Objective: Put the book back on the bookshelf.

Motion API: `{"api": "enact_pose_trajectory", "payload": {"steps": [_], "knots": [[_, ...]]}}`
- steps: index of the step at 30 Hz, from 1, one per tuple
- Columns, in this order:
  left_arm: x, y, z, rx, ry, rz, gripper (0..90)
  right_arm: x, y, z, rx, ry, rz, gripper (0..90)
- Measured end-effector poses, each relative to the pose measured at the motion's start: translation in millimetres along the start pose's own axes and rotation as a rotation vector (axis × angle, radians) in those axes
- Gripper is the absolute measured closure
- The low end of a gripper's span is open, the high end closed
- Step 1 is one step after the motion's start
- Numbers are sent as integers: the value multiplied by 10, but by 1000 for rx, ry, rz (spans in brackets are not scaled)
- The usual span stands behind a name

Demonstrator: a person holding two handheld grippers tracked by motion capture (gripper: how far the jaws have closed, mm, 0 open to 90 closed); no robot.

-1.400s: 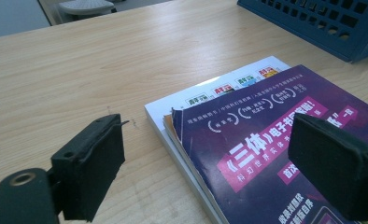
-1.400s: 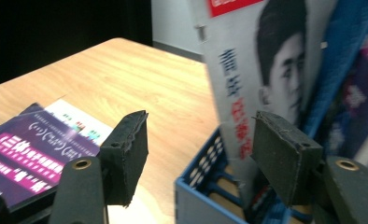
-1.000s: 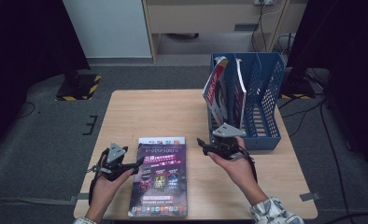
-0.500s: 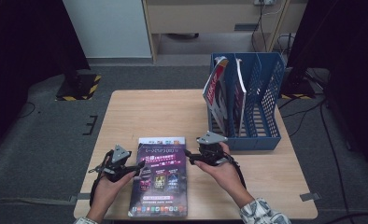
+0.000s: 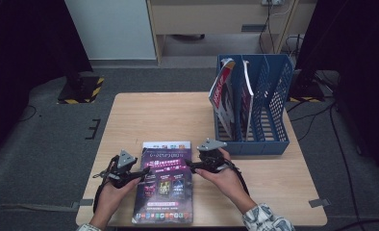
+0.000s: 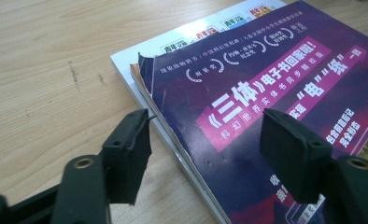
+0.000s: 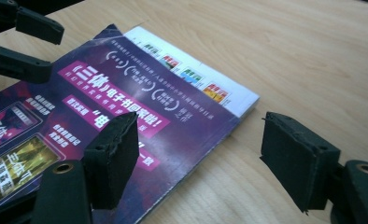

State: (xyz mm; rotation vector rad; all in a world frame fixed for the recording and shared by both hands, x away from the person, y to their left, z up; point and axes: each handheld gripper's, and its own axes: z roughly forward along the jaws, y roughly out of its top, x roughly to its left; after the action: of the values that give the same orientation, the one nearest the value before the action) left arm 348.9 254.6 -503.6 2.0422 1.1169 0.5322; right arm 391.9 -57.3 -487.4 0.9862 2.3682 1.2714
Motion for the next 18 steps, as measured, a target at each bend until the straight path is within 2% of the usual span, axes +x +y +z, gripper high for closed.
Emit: {"api": "enact_pose_trajectory", "payload": {"steps": [8, 18], "knots": [[3, -19, 35, 32, 0, 9, 380, 26, -29, 67, 25, 14, -6, 276], [1, -17, 35, 37, -2, 17, 389, 33, -40, 115, 40, 30, 4, 274]]}}
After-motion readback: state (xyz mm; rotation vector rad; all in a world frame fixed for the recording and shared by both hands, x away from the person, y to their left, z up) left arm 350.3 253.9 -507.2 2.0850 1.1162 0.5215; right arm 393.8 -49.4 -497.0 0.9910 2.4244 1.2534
